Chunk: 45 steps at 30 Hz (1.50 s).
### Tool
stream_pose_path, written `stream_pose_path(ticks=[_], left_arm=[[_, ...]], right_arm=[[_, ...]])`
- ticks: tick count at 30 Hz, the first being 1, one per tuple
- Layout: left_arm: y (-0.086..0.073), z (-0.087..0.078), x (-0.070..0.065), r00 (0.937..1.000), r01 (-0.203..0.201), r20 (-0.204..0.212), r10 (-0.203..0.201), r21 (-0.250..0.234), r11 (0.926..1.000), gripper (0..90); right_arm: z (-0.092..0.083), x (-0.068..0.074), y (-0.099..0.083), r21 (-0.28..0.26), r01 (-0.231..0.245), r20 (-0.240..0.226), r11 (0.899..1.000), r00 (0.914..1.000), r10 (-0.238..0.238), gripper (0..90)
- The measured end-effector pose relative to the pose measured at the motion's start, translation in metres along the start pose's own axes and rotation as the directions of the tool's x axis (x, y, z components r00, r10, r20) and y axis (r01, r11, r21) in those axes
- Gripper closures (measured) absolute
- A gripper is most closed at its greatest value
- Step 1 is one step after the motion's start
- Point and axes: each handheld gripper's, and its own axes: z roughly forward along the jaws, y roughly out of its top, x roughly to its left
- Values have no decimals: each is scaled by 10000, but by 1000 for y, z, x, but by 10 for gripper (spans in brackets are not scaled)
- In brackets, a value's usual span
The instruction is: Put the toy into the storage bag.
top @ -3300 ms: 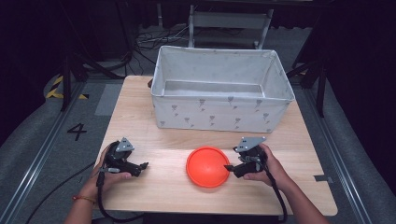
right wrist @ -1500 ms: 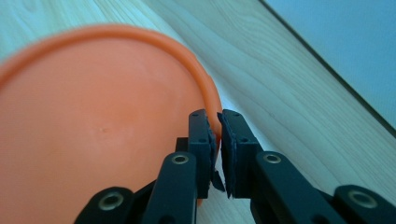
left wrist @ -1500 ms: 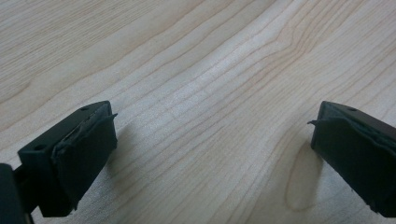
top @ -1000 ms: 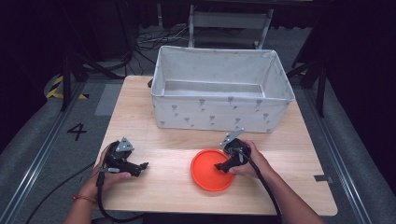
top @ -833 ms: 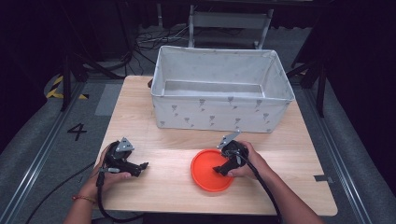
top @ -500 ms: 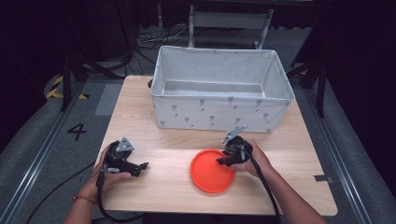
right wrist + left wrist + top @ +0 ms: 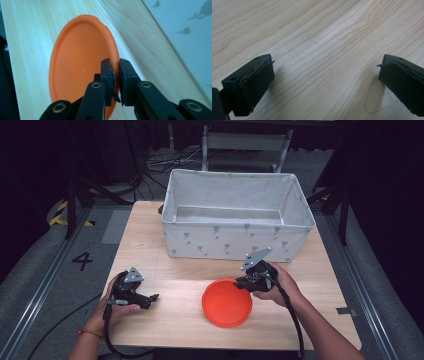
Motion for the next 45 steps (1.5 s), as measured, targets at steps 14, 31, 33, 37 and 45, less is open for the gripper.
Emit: stream_pose_path(ticks=[14,31,33,37,45], left_arm=[[0,0,0,10000,21,-42,-21,1,10000,5],[0,0,-1,10000,52,-75,-52,8,10000,5],[0,0,-1,10000,50,-83,-50,9,10000,5],[0,0,-1,10000,49,-69,-49,10,10000,5],[0,0,-1,9999,62,-107,-62,5,10000,6]], right_arm=[[-60,10,2,382,1200,1438,9920,9818,-1243,828],[-127,-2,-15,538,1348,2436,9894,9592,-1439,828],[-137,-4,-16,537,1355,2526,9893,9567,-1448,828],[-152,-9,-15,567,1215,2720,9910,9532,-1324,828],[-177,-20,-14,461,1046,3119,9934,9433,-1138,828]])
